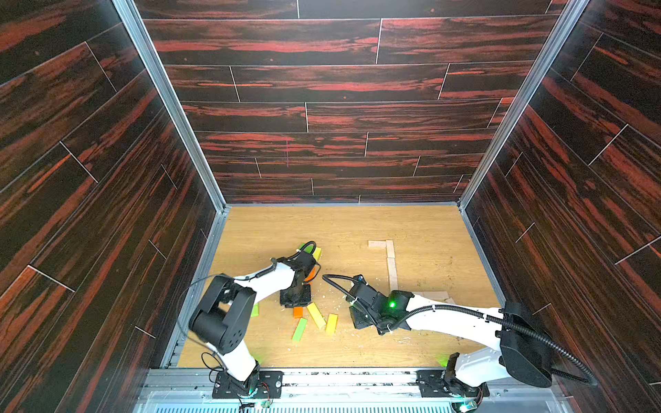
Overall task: Assemble a giraffe with building blocks
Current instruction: Move the building block to the center of the board, then assemble the building block at the center of the board.
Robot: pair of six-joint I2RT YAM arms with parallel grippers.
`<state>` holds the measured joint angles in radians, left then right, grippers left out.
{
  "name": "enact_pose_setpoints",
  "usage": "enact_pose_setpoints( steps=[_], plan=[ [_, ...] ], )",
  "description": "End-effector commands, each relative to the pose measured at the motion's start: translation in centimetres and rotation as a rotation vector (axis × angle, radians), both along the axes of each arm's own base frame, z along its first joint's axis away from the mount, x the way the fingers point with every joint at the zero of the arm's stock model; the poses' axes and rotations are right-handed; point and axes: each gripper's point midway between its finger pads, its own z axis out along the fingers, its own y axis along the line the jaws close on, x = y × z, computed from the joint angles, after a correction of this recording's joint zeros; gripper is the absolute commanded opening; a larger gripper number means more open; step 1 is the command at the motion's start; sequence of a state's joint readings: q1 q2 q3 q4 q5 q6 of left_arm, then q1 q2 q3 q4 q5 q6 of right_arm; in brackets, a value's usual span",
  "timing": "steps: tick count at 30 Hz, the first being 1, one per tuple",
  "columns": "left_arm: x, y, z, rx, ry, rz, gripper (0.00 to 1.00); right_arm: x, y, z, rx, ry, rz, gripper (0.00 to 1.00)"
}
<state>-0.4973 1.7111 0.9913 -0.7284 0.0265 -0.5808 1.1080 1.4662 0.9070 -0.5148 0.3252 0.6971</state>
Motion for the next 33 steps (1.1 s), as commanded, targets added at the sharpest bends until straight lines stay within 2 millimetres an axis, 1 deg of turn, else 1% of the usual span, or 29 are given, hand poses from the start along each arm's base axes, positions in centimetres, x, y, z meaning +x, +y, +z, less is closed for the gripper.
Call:
enact_pose_setpoints(
  steps=[1,3,6,11,14,16,18,19,21,23,27,33],
  plan=[
    [0.5,-2.4,0.3,-0.038,-0.003,-0.065,0.24,0.0,-0.5,0.7,0.018,-0.007,-0.015,0.57],
    [0.5,-3.4,-0.3,-0.038,0.012,-0.087,0.24,0.0,-0.5,0.7,0.019,-0.005,-0.015,0.57],
    [0.6,-4.3,-0.3,-0.04,0.012,-0.108,0.24,0.0,-0.5,0.7,0.016,-0.006,-0.012,0.57],
    [0.2,-3.1,-0.2,0.025,0.031,-0.124,0.26,0.0,-0.6,0.6,0.015,-0.004,-0.016,0.57],
    [-0.2,-2.1,-0.1,0.077,0.051,-0.144,0.33,0.0,-0.5,0.6,0.017,-0.002,-0.015,0.57],
    [-0.5,-1.5,0.0,0.108,0.061,-0.155,0.46,0.0,-0.5,0.6,0.017,-0.002,-0.015,0.57],
    [-0.7,-1.1,0.2,0.123,0.067,-0.163,0.54,0.0,-0.4,0.6,0.017,-0.002,-0.016,0.57],
    [-0.8,-1.1,0.3,0.125,0.07,-0.17,0.57,0.0,-0.4,0.6,0.016,-0.002,-0.015,0.57],
    [-0.9,-1.0,0.4,0.124,0.075,-0.178,0.59,0.0,-0.4,0.6,0.017,-0.001,-0.014,0.57],
    [-0.9,-1.1,0.4,0.121,0.078,-0.185,0.56,0.0,-0.4,0.5,0.017,0.0,-0.015,0.57],
    [-0.7,-1.2,0.4,0.124,0.084,-0.196,0.41,0.0,-0.3,0.5,0.014,0.002,-0.014,0.57],
    [-0.5,-0.7,0.4,0.13,0.093,-0.203,0.31,0.0,-0.3,0.5,0.015,0.003,-0.015,0.57]
  ],
)
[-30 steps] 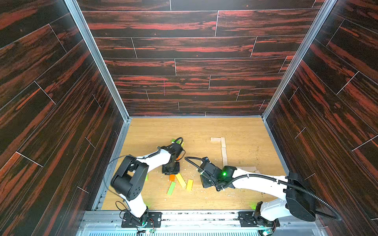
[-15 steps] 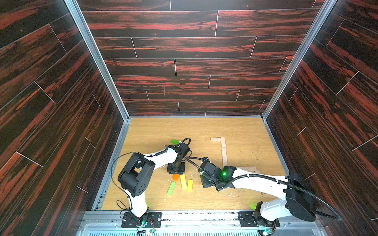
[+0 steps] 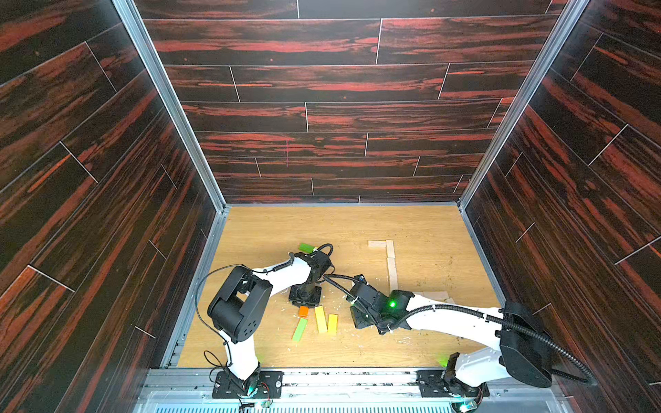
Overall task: Assemble a giraffe with building blocks
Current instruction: Assemble the building block at the center of the board.
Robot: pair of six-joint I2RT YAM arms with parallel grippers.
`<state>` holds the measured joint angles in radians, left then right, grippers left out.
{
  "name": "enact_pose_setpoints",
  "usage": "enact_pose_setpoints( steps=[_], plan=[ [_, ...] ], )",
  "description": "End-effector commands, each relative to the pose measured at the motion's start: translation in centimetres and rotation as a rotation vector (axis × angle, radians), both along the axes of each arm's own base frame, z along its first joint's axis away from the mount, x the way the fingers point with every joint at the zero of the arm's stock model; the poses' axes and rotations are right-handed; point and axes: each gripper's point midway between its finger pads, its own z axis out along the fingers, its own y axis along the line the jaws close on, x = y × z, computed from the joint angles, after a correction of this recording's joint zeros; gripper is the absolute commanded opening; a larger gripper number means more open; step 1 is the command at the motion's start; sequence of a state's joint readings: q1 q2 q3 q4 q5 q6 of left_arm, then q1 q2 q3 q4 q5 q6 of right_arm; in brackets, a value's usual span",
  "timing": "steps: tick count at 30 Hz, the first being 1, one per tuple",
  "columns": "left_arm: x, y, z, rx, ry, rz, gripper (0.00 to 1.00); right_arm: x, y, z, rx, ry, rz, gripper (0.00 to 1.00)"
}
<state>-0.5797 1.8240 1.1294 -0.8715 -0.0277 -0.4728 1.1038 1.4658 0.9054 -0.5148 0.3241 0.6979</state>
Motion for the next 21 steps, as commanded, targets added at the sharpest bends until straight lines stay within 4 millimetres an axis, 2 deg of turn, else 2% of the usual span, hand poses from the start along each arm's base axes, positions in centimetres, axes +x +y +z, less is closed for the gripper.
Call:
enact_pose_setpoints(
  steps=[1,15,18,21],
  plan=[
    [0.1,0.8,0.4,0.026,0.016,-0.014,0.3,-0.1,-0.2,0.5,0.015,0.002,-0.011,0.57],
    [1.4,0.5,0.5,-0.007,0.045,-0.069,0.31,0.0,-0.3,0.5,0.008,0.003,-0.015,0.57],
    [1.5,0.7,0.6,0.005,0.05,-0.072,0.35,0.0,-0.3,0.5,0.008,0.003,-0.015,0.57],
    [1.6,1.0,0.8,0.02,0.045,-0.071,0.45,0.0,-0.3,0.4,0.006,0.004,-0.013,0.57]
  ],
)
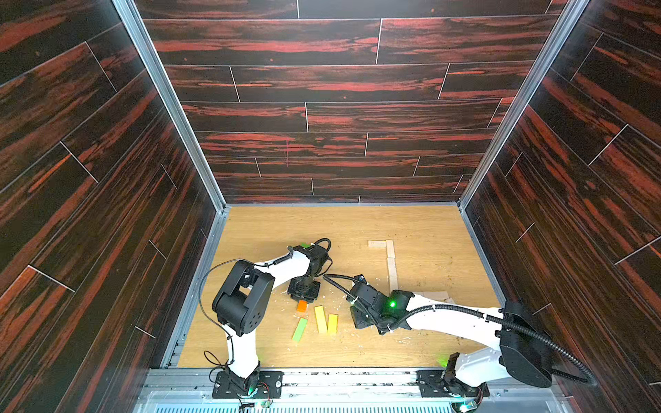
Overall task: Assemble a giraffe with building blocks
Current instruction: Assemble the building block at the center of the board.
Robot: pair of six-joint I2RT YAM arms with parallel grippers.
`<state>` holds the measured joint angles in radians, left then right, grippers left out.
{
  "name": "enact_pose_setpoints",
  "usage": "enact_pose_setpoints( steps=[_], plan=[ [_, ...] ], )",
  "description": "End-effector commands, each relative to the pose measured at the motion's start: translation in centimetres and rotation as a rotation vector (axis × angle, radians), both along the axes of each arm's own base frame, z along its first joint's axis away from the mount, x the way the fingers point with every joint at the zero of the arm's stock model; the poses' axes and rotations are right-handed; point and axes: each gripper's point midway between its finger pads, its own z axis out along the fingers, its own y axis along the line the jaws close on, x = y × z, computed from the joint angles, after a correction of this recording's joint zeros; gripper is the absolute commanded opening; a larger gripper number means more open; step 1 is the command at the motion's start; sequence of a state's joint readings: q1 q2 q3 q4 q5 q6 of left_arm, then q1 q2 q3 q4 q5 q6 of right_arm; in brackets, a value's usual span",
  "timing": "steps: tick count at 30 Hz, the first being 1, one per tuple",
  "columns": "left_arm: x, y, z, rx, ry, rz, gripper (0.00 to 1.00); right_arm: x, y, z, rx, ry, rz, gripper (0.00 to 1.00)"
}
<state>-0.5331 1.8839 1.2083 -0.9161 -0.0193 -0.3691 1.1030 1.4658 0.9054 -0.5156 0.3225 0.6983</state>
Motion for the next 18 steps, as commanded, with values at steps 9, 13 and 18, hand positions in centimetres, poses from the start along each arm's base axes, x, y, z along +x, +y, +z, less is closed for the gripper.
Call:
enact_pose_setpoints(
  steps=[9,13,18],
  plan=[
    [0.07,0.79,1.34,0.03,0.003,-0.018,0.38,0.16,-0.21,0.56,0.008,0.002,-0.014,0.57],
    [0.03,0.74,1.09,0.031,0.012,-0.023,0.37,0.22,-0.16,0.66,0.006,0.001,-0.012,0.57],
    [0.12,0.98,1.1,0.036,0.013,-0.023,0.36,0.27,-0.19,0.67,0.005,0.001,-0.012,0.57]
  ],
)
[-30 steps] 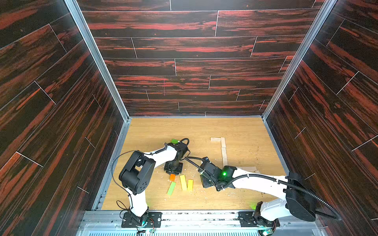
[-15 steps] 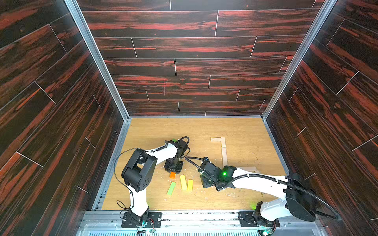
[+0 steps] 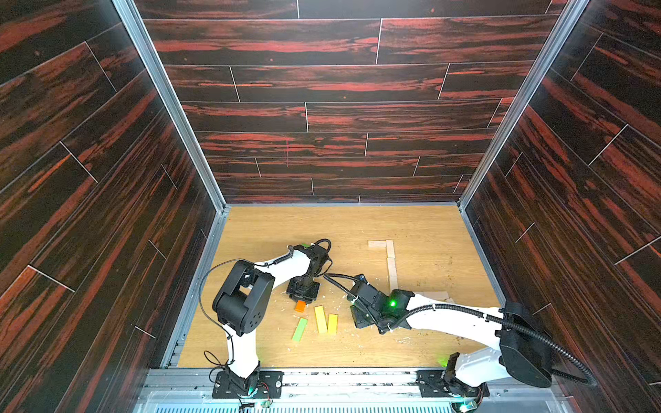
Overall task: Assemble a giraffe with building blocks
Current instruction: Assemble the building block at the center of the board.
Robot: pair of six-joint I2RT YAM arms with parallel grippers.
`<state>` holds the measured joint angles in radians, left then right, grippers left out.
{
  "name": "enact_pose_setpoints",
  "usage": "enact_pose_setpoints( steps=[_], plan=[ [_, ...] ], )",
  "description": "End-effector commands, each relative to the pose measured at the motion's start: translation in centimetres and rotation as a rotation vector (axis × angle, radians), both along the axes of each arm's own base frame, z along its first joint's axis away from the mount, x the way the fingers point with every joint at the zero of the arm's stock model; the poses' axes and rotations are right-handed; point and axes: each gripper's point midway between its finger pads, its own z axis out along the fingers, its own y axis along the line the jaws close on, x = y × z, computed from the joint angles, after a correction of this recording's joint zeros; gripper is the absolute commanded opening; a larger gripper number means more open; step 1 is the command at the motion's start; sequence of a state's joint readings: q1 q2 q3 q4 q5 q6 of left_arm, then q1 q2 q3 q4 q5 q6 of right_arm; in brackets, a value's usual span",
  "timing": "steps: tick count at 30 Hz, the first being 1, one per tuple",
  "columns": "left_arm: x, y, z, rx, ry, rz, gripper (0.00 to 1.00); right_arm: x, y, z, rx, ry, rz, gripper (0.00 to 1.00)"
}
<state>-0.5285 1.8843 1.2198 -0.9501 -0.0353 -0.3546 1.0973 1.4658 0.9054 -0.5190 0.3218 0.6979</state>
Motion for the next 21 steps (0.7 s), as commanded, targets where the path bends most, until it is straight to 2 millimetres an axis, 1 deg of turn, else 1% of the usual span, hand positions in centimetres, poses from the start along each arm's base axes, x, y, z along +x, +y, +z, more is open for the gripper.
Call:
enact_pose_setpoints(
  steps=[1,7,13,19,21],
  plan=[
    [0.31,0.56,0.74,0.018,0.002,-0.011,0.36,0.14,-0.05,0.71,0.007,-0.001,-0.006,0.57],
    [0.72,0.95,0.94,0.031,0.0,-0.007,0.34,0.19,-0.1,0.75,0.005,-0.002,-0.008,0.57],
    [1.04,0.43,0.88,0.011,0.002,-0.012,0.34,0.22,-0.12,0.68,0.006,0.0,-0.009,0.57],
    [1.06,0.29,0.5,0.01,0.012,-0.014,0.36,0.23,-0.23,0.56,0.004,0.002,-0.011,0.57],
    [1.06,0.32,0.45,0.011,0.015,-0.015,0.38,0.26,-0.24,0.49,0.005,0.003,-0.013,0.57]
  ],
)
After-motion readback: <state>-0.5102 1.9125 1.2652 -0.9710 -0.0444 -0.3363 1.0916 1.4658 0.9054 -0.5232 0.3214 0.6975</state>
